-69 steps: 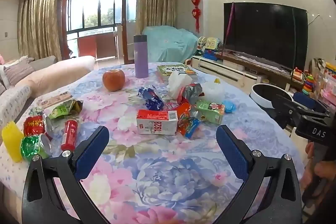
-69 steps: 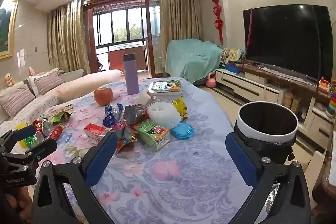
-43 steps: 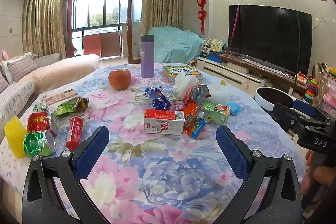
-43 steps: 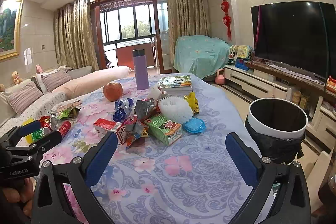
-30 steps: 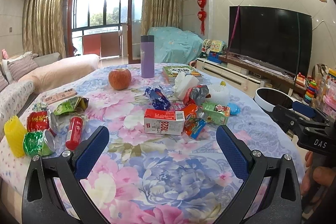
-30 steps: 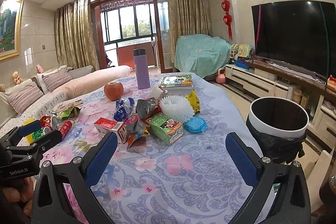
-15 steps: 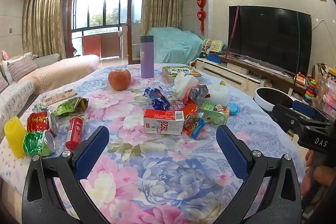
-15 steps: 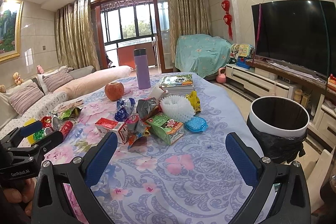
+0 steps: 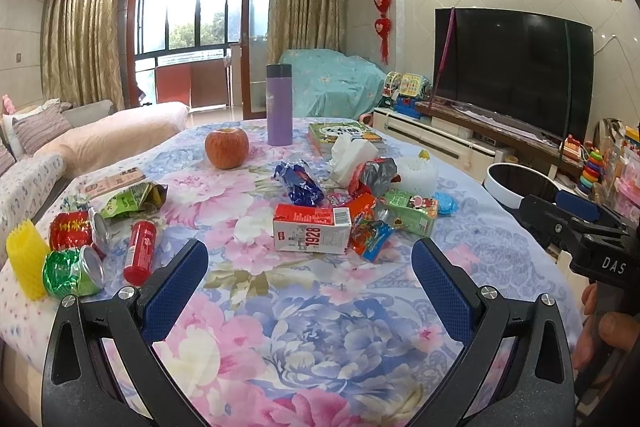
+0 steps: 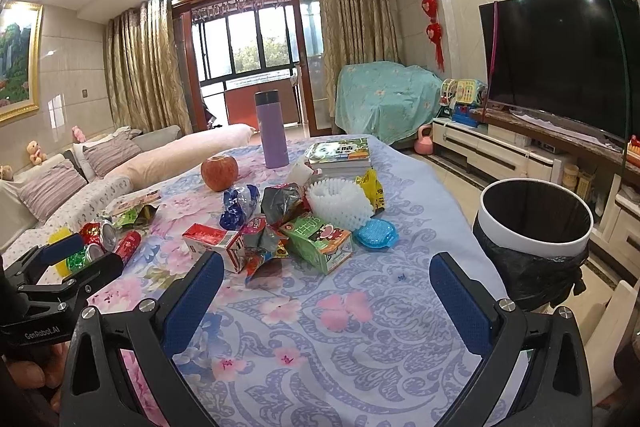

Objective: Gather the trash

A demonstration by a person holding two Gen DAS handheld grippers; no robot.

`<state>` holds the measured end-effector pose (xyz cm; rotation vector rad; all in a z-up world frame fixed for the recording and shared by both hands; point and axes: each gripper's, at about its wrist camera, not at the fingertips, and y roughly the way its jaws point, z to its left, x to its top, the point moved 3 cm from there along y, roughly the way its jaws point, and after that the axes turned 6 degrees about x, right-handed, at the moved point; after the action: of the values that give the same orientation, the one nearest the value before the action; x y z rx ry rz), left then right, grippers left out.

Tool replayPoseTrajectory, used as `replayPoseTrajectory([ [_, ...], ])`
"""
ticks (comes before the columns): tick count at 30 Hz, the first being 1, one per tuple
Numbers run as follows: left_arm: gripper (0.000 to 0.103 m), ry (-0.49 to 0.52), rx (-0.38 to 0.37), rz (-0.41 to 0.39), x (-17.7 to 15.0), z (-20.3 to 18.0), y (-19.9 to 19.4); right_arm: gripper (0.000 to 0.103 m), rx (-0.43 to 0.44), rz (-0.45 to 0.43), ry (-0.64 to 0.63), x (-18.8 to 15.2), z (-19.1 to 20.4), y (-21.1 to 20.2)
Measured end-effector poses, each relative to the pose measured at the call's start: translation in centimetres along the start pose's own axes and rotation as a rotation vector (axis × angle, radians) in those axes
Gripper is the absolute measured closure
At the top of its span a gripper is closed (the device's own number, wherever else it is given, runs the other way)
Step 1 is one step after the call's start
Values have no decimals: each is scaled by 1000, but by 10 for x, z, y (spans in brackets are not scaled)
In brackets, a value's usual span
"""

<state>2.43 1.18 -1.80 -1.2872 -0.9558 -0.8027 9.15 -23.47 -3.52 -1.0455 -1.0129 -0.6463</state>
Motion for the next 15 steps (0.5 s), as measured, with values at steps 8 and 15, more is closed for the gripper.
replayPoseTrajectory([
  [8, 0, -6, -8, 19, -3, 5, 7, 0, 5, 8, 15, 0, -5, 3],
  [15, 0, -4, -13, 40, -4, 9, 18, 0, 20, 27, 10, 2, -6, 9],
])
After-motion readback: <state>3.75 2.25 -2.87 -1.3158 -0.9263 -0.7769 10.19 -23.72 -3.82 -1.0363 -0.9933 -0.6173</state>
